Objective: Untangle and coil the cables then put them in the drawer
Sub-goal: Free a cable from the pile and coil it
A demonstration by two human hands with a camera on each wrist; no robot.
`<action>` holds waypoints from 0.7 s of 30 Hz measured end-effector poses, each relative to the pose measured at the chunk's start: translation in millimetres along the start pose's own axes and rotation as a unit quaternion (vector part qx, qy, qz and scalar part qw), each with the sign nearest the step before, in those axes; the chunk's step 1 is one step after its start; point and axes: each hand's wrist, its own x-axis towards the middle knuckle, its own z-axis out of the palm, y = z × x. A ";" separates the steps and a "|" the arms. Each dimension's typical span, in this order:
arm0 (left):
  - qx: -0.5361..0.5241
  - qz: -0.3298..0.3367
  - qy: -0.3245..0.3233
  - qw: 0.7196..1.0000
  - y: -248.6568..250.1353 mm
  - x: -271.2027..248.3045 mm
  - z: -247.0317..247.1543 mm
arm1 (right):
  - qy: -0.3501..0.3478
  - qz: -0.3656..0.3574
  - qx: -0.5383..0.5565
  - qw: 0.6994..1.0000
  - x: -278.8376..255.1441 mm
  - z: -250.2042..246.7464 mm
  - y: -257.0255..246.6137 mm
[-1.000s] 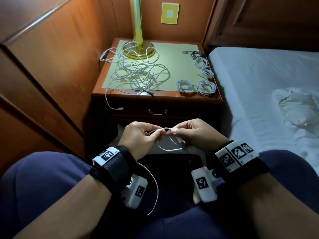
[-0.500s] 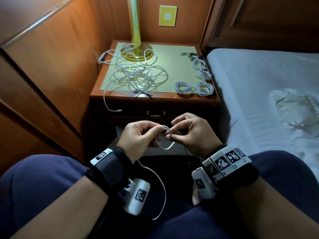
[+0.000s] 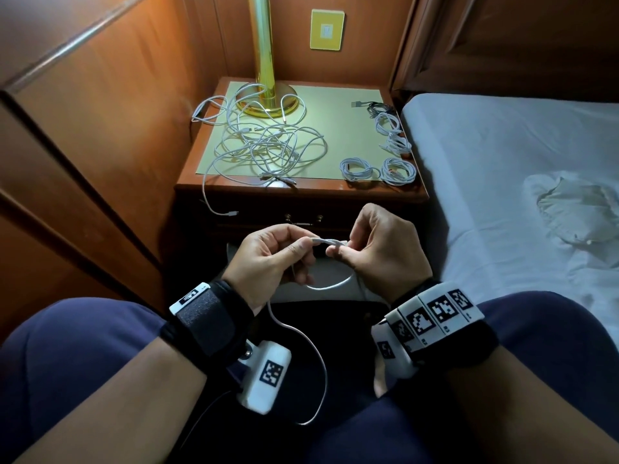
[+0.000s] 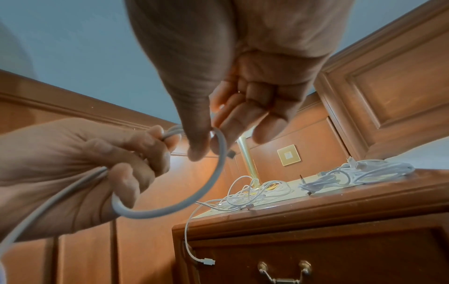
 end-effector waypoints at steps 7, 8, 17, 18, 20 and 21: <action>0.105 0.056 0.047 0.992 -4.8 2.8 1.0 | -0.081 0.043 0.064 0.994 -3.8 9.2 2.5; 0.115 0.064 0.058 0.990 -5.5 3.1 0.2 | -0.106 0.053 0.085 0.989 -4.2 9.0 2.8; 0.176 0.102 0.053 0.978 -1.7 0.3 -6.4 | -0.227 0.067 0.143 0.961 -4.2 -2.3 -1.7; 0.185 0.105 0.048 0.976 -2.4 0.3 -6.7 | -0.241 0.068 0.139 0.958 -4.1 -3.0 -1.3; 0.199 0.105 0.043 0.973 -2.7 0.1 -6.9 | -0.250 0.069 0.136 0.956 -3.7 -4.7 -0.1; 0.199 0.103 0.040 0.974 -2.5 0.3 -7.2 | -0.248 0.069 0.142 0.956 -3.2 -6.4 -0.7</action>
